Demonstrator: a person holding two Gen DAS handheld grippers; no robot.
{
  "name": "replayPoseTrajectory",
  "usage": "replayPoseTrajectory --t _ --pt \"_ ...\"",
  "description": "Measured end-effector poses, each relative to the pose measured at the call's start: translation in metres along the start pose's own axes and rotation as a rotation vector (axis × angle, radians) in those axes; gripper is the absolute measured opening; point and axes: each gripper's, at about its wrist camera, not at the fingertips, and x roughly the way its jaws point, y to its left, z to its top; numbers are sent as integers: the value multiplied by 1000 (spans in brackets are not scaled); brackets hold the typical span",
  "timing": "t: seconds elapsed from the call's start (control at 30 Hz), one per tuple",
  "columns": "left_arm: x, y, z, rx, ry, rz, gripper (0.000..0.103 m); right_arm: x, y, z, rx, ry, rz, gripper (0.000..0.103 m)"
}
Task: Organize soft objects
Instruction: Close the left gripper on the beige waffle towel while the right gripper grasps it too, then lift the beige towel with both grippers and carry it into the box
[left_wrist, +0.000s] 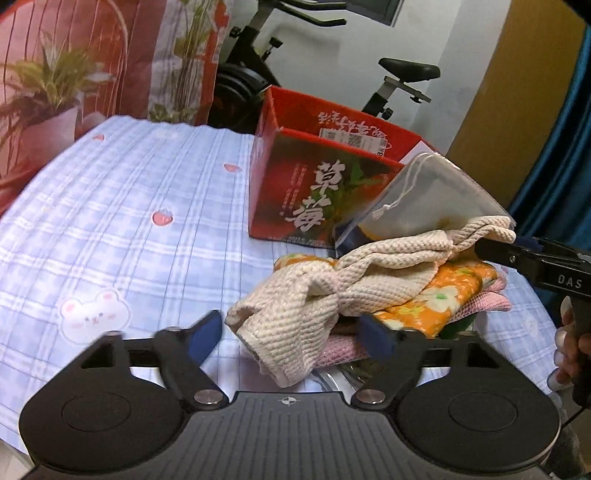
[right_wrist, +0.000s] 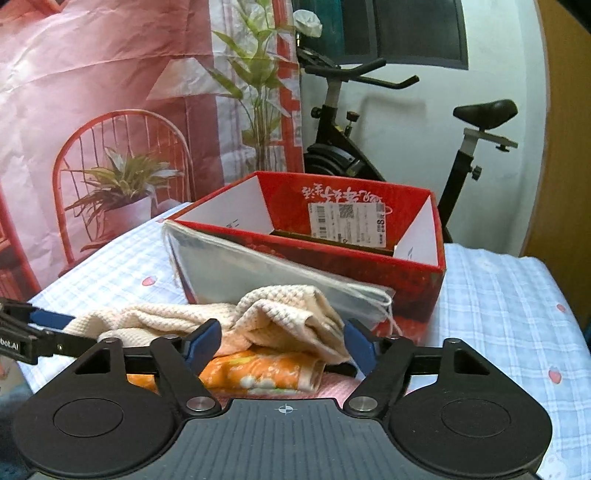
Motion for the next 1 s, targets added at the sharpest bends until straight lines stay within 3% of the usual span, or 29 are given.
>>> replayPoseTrajectory --t 0.03,0.13,0.2,0.3,0.63,1.0 --pt "1 2 -1 -9 0 -7 57 2 0 0 -5 -5 -6 60" --pt "6 8 -4 -35 -7 -11 41 7 -2 0 -19 -18 -2 48" --pt "7 11 -5 -59 -20 -31 31 8 0 -1 -45 -30 3 35" --pt "6 8 -7 -62 -41 -24 25 7 3 -1 -79 -58 -14 13" --pt "-18 -5 -17 -63 -151 32 21 -12 2 -21 93 -127 19 10" --pt "-49 -14 -5 -14 -283 59 20 -37 13 -15 82 -202 46 9"
